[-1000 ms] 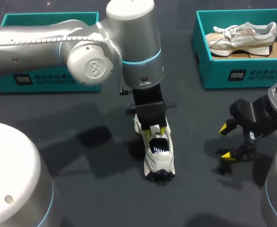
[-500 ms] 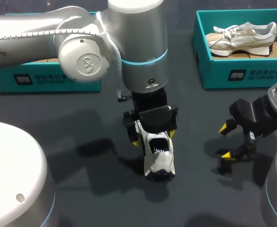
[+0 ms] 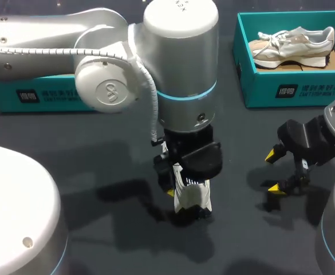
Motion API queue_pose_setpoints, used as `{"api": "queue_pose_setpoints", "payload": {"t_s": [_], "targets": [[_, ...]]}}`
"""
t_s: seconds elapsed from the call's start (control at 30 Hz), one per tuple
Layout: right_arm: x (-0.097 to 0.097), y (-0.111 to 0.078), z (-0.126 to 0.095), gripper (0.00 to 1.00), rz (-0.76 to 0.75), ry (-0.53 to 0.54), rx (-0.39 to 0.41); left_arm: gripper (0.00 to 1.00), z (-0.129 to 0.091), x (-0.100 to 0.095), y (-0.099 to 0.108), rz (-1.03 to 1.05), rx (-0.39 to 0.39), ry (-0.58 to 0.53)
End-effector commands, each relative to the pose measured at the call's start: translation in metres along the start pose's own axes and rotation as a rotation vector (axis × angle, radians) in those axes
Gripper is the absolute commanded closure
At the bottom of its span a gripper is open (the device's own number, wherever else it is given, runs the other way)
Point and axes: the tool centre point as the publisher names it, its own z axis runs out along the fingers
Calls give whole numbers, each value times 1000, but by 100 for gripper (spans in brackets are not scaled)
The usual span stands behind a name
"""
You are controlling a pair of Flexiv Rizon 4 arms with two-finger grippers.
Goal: Take the shoe out of the shoebox, open the shoe tongue, remove and reinsert the insole, then place the shoe into the shoebox
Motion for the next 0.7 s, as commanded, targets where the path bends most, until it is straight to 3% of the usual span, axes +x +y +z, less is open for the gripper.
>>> {"api": "queue_pose_setpoints", "payload": {"t_s": [0.03,0.17,0.3,0.5,0.7], "targets": [[2,0,0,0,1,-2,2,0,1,-2,0,0,-1,3],[2,0,0,0,1,-2,2,0,2,6,-6,-102,-5,-28],[2,0,0,0,1,-2,2,0,3,10,-9,-253,-69,-58],[2,0,0,0,1,-2,2,0,-7,13,-19,-554,-279,-135],[2,0,0,0,1,-2,2,0,-7,13,-19,-554,-279,-135]]}}
